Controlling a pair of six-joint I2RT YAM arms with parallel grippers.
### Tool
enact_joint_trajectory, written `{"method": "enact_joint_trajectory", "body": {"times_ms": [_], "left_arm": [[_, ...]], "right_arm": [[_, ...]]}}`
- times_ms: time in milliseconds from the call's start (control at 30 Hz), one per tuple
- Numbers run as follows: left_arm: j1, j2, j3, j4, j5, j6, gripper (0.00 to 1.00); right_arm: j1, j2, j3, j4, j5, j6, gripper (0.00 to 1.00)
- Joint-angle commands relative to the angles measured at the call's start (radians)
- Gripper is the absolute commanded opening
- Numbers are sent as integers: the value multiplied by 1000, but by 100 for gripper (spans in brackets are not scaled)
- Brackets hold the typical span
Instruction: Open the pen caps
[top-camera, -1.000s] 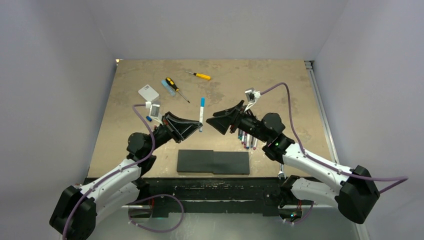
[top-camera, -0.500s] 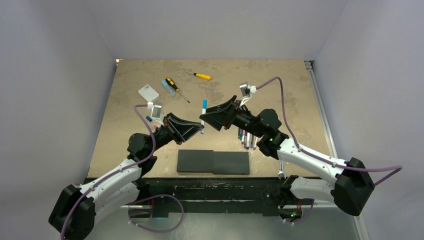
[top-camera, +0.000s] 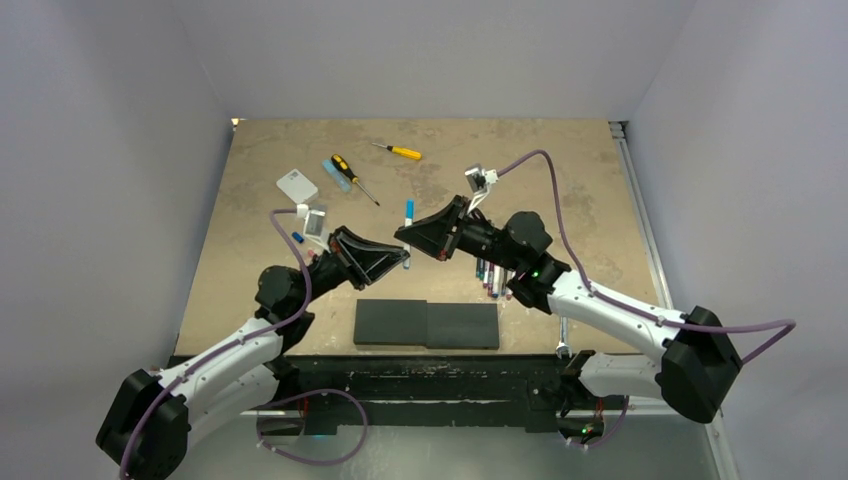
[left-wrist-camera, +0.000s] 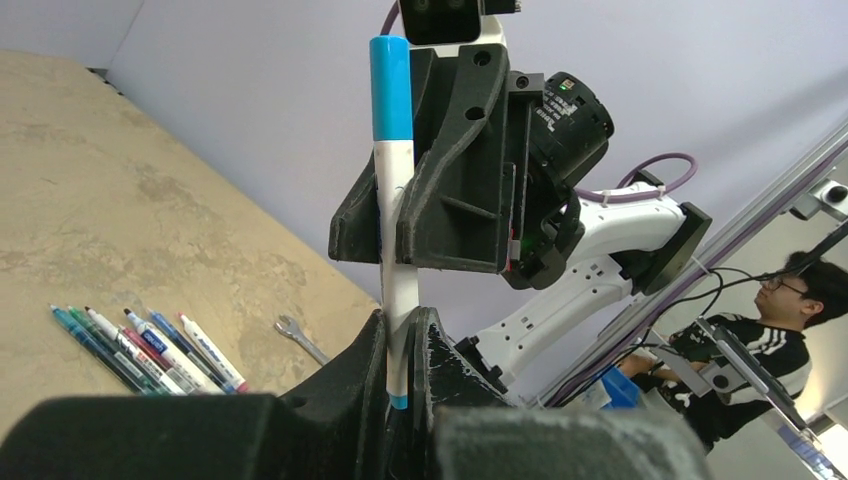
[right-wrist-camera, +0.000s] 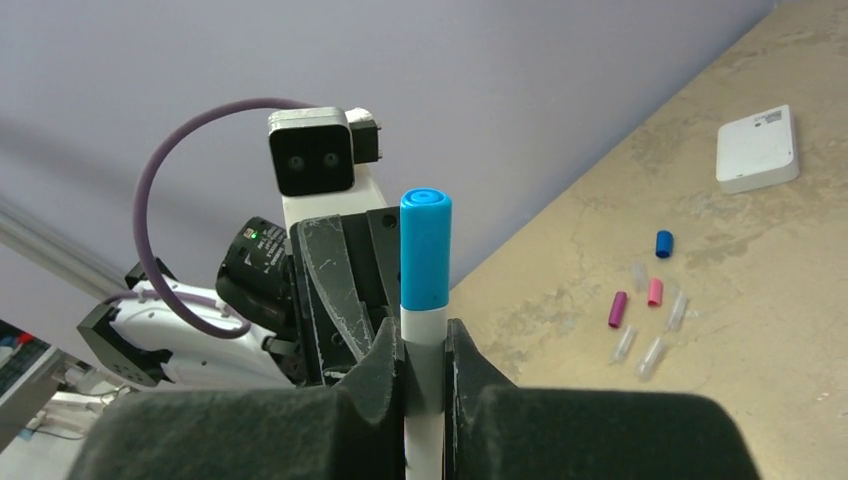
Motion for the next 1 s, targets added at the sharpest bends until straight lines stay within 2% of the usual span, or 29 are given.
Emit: {"method": "enact_joint_trajectory", "body": {"times_ms": [0, 100, 133, 200, 300, 467, 600, 800, 967], "left_arm": [[-6, -13, 56, -40, 0, 56, 0], [-5, -17, 104, -198, 2, 93, 42], [-7, -21, 124, -257, -5, 111, 53], [-7, -32, 148, -334, -24, 135, 64], [-5, -67, 154, -374, -60, 154, 76], [-4, -102, 228, -481, -99, 249, 81], [-3, -78, 322, -516, -96, 324, 81], [-4, 78, 475, -463, 44, 342, 79], [-6, 201, 528, -397, 186, 285, 74]], "right_arm": [[7, -35, 61, -46, -26, -67, 0], [7, -83, 56, -99, 20, -124, 0], [7, -105, 53, -122, 46, -146, 0], [7, -155, 40, -172, 95, -188, 0], [7, -233, 19, -258, 169, -259, 0], [7, -341, -20, -390, 238, -345, 0], [7, -383, -67, -425, 211, -362, 0], [8, -377, -116, -351, 81, -349, 0], [8, -356, -102, -333, 68, -351, 0]]}}
